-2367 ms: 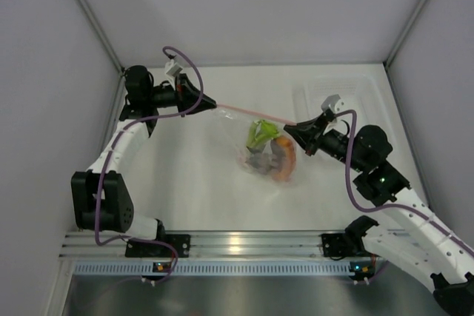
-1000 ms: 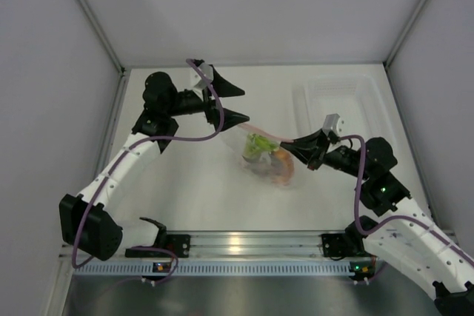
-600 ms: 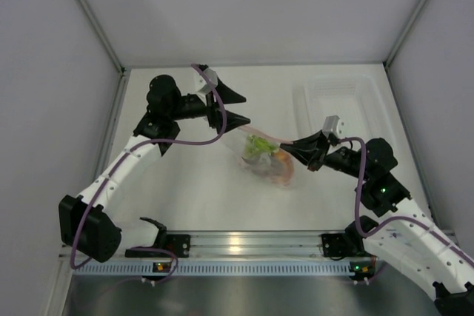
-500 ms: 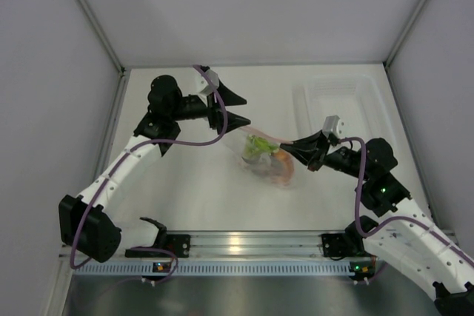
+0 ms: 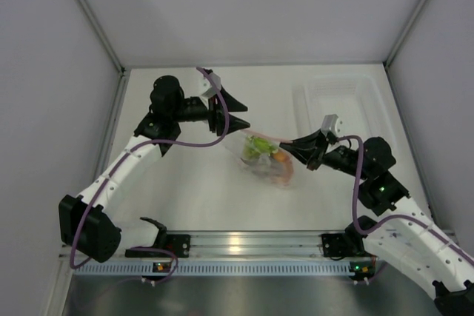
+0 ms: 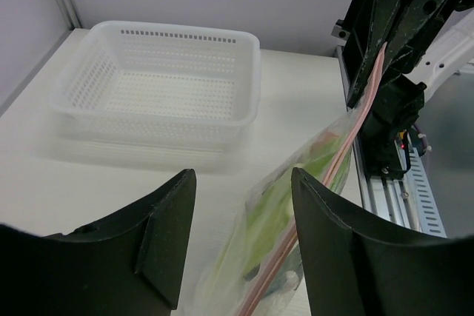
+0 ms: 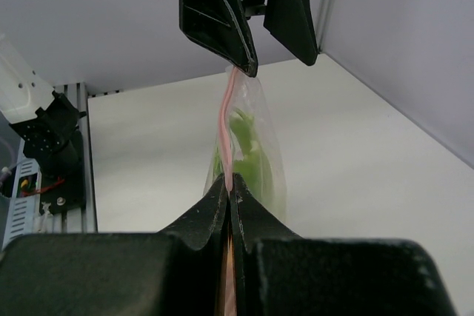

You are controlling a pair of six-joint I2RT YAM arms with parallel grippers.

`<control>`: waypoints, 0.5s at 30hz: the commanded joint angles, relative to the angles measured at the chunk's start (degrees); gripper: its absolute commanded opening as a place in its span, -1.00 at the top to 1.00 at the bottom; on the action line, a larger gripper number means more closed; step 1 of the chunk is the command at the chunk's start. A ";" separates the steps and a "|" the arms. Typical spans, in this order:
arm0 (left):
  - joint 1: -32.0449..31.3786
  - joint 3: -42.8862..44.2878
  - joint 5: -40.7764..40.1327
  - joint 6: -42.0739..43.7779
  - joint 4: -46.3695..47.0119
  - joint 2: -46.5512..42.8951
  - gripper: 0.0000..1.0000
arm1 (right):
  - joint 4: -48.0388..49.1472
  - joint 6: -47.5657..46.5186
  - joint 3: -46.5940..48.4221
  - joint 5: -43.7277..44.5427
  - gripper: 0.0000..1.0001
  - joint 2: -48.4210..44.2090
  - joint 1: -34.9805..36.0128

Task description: Open the zip-top bag and remove the fake food

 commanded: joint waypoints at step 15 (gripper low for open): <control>-1.26 1.34 -0.28 1.39 0.14 -2.55 -0.09 | 3.62 -0.99 1.00 2.27 1.00 0.83 -0.67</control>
